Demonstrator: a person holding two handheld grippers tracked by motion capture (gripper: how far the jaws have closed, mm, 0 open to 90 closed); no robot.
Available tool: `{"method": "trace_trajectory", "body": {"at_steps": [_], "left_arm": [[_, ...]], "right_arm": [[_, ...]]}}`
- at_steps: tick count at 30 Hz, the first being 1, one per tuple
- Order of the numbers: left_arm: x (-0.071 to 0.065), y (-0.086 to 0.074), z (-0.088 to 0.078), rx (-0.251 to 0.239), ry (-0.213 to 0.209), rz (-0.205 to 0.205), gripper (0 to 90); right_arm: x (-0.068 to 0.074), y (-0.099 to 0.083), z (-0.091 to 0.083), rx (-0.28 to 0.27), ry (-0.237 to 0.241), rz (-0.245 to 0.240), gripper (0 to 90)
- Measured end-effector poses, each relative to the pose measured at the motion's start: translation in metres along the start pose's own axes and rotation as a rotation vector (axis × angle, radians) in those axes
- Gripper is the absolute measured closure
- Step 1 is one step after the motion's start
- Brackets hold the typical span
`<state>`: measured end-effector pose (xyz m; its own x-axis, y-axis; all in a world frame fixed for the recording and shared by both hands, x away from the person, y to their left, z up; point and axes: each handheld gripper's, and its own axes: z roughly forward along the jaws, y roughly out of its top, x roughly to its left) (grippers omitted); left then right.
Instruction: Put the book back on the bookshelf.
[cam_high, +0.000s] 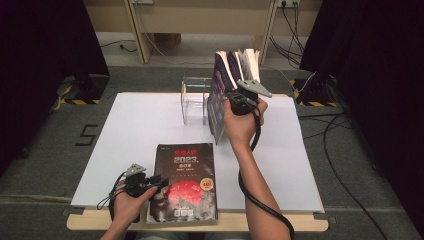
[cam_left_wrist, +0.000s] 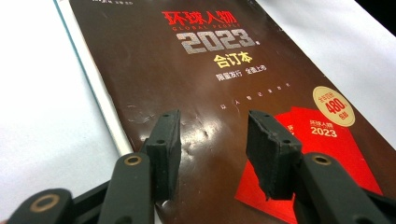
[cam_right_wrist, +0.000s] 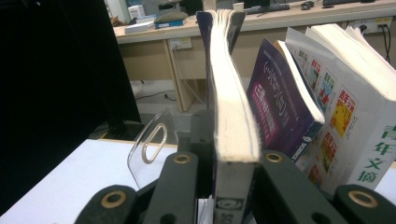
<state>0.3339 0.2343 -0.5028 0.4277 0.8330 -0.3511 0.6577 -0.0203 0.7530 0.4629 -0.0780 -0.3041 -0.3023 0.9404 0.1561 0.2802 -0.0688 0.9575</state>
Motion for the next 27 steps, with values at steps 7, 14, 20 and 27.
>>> {"method": "trace_trajectory", "body": {"at_steps": [7,14,20,27], "left_arm": [[0.0,0.0,0.0,-0.001,0.001,0.0,54.4],[0.0,0.0,0.0,-0.003,-0.002,-0.003,54.5],[0.001,0.0,0.0,-0.005,-0.005,-0.005,54.6],[0.001,0.0,0.0,-0.005,-0.005,-0.004,54.7]], "right_arm": [[-0.001,0.003,0.002,-0.008,-0.006,0.004,83.2],[-0.002,0.006,0.006,-0.012,-0.008,0.005,83.2],[-0.002,0.007,0.008,-0.017,-0.011,0.01,83.2],[-0.003,0.01,0.011,-0.02,-0.015,0.014,83.2]]}}
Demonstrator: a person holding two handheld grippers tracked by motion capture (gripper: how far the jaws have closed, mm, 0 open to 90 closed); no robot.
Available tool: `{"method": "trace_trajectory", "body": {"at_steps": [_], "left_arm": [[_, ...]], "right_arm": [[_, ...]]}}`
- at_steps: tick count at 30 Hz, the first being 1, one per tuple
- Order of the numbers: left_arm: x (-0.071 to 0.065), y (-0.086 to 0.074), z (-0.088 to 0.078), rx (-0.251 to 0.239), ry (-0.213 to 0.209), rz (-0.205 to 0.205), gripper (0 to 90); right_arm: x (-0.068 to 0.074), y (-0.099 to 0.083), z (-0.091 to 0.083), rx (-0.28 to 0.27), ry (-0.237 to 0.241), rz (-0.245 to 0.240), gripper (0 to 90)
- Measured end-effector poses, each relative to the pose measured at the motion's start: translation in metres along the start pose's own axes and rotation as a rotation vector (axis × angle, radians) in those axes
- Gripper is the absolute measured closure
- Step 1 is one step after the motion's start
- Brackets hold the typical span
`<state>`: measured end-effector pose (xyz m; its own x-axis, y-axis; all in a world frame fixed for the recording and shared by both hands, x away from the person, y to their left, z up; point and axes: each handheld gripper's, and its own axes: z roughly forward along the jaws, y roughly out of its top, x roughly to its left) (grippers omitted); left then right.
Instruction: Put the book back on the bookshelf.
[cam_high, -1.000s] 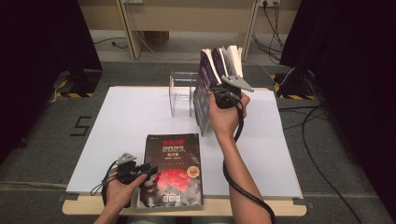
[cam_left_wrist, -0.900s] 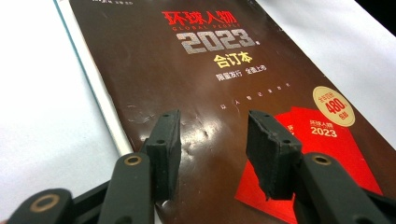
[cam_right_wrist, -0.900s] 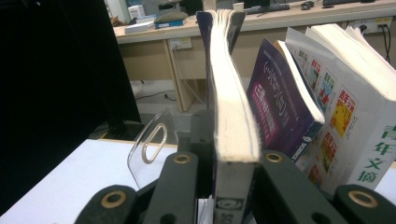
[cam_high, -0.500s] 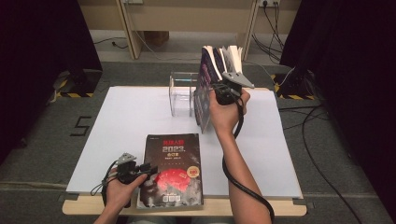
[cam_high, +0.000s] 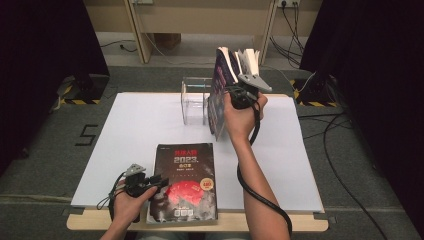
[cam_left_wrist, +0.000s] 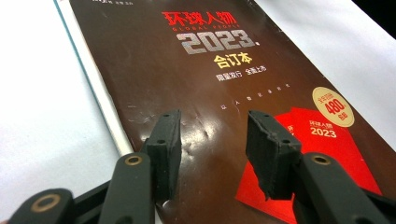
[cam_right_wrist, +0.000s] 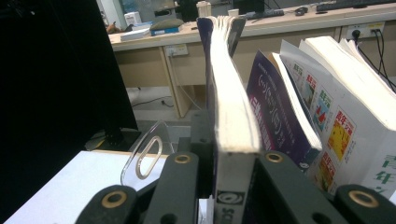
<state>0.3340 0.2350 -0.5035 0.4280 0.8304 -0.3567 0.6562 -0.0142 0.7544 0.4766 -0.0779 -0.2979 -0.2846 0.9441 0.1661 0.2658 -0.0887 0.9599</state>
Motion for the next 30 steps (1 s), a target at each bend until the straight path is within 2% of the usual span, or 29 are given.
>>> {"method": "trace_trajectory", "body": {"at_steps": [30], "left_arm": [[0.0,0.0,0.0,0.001,0.0,-0.001,54.7]], "right_arm": [[-0.001,0.012,0.011,-0.022,-0.013,0.015,83.2]]}}
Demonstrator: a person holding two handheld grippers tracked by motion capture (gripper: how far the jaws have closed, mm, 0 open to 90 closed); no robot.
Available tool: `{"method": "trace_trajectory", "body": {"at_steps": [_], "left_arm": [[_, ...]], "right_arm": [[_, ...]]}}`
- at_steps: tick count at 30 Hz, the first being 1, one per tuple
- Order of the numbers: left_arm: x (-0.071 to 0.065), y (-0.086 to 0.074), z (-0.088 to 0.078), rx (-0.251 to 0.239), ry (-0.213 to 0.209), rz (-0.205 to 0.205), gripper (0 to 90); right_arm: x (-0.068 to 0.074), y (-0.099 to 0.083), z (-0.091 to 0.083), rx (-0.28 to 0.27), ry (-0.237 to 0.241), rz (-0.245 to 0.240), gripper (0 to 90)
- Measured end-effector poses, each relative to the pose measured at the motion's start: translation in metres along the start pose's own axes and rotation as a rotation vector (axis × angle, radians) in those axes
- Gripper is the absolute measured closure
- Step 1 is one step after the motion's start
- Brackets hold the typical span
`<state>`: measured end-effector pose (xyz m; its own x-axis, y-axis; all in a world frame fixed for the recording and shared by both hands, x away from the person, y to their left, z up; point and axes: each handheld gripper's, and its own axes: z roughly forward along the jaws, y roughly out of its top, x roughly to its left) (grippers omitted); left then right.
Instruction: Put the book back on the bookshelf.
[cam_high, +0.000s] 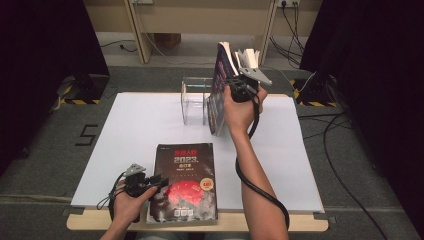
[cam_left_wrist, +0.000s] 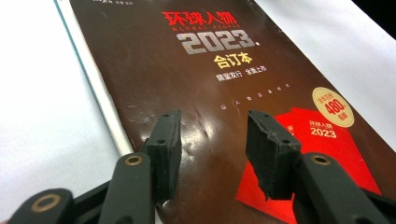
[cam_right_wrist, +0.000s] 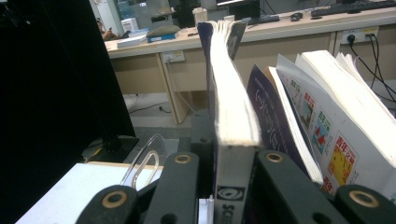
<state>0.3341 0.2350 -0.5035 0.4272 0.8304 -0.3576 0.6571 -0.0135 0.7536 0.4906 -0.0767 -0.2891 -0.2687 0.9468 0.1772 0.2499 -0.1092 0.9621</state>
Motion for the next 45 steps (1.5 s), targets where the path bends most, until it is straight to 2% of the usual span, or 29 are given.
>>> {"method": "trace_trajectory", "body": {"at_steps": [45], "left_arm": [[0.0,0.0,0.0,0.0,-0.002,-0.002,54.7]], "right_arm": [[0.0,0.009,0.021,0.0,-0.017,0.014,83.2]]}}
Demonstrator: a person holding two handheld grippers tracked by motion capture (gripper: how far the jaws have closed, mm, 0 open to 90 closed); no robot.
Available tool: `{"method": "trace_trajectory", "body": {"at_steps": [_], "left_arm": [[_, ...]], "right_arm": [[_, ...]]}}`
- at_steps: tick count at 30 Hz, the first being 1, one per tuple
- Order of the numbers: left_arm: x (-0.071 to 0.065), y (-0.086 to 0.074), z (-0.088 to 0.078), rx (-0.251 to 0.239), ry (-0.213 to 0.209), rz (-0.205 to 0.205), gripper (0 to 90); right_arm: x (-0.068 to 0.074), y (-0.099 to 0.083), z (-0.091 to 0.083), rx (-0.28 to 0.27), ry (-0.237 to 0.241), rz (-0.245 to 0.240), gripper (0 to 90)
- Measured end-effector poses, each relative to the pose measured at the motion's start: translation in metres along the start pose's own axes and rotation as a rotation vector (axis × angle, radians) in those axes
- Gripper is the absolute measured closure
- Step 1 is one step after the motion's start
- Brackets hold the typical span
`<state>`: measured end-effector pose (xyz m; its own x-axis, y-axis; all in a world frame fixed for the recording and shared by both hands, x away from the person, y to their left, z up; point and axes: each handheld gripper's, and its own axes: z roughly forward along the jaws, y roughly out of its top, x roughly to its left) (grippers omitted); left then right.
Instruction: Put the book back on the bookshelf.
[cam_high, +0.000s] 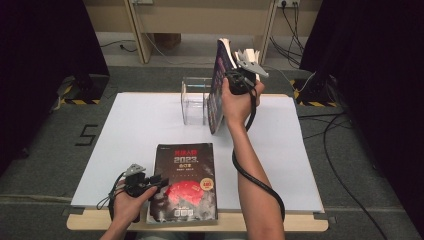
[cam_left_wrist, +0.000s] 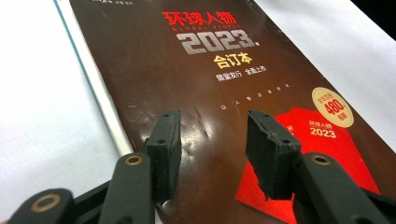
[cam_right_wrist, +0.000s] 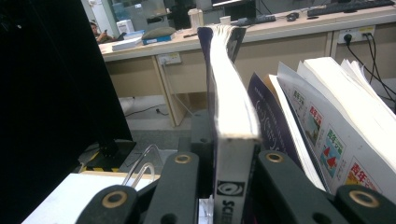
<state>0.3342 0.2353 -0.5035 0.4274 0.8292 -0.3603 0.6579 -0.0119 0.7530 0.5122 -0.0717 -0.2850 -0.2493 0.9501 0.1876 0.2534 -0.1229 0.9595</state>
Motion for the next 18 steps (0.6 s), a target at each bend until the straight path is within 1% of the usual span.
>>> {"method": "trace_trajectory", "body": {"at_steps": [18], "left_arm": [[0.0,0.0,0.0,0.002,0.0,0.002,54.7]], "right_arm": [[0.001,-0.001,0.013,0.002,-0.005,0.006,83.2]]}}
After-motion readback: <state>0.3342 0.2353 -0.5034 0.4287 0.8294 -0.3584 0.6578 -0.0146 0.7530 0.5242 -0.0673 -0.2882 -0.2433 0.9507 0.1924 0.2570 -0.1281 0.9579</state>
